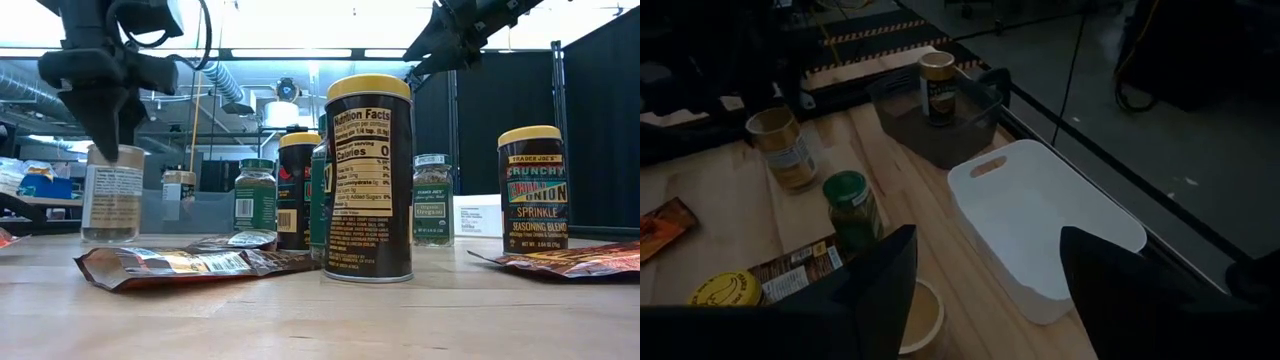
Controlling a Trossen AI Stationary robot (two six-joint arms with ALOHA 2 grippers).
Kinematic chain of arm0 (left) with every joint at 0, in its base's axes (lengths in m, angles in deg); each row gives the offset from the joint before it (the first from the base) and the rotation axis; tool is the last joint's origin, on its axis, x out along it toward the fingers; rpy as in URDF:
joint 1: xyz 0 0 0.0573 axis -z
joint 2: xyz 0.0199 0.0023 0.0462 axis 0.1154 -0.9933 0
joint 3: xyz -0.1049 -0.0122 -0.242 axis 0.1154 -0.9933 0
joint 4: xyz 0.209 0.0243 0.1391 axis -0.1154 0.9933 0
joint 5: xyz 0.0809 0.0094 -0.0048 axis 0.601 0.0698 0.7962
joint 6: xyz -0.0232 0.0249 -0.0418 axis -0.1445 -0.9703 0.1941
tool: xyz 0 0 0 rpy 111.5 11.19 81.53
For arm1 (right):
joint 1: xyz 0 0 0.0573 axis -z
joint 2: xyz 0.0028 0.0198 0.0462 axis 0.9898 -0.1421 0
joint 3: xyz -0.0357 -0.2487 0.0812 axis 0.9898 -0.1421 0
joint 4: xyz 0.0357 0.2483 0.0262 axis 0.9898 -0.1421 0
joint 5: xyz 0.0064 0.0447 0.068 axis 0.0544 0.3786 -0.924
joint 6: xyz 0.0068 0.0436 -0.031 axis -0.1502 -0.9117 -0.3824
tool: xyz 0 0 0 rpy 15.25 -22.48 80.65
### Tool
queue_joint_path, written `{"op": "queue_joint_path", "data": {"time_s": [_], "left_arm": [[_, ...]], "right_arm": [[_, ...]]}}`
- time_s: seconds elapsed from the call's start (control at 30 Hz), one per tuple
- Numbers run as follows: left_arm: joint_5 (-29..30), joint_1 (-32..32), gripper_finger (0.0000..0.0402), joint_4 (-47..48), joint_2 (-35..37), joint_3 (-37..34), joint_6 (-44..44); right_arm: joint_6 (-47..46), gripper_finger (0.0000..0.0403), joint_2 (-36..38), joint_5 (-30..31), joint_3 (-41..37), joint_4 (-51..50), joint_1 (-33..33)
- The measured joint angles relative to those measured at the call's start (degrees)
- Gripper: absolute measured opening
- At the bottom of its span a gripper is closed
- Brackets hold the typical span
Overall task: Sort spices by type
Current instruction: Put the gold seasoning bottle into the top black bin
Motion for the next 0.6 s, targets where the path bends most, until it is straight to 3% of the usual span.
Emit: {"op": "queue_joint_path", "data": {"time_s": [0.23,0.4,0.6], "left_arm": [[-0.28,0.0,0.0271,-1.06,0.11,-0.84,0.09],[-0.12,-0.01,0.027,-0.65,-0.21,0.65,2.18],[4.21,-2.73,0.027,1.45,-0.09,5.65,6.25]], "right_arm": [[-0.02,0.0254,0.0,0.0,0.0,-0.01,0.0],[-0.02,0.0248,0.01,0.0,0.0,0.07,0.01],[-0.02,0.0248,0.0,0.0,0.0,0.25,0.0]]}}
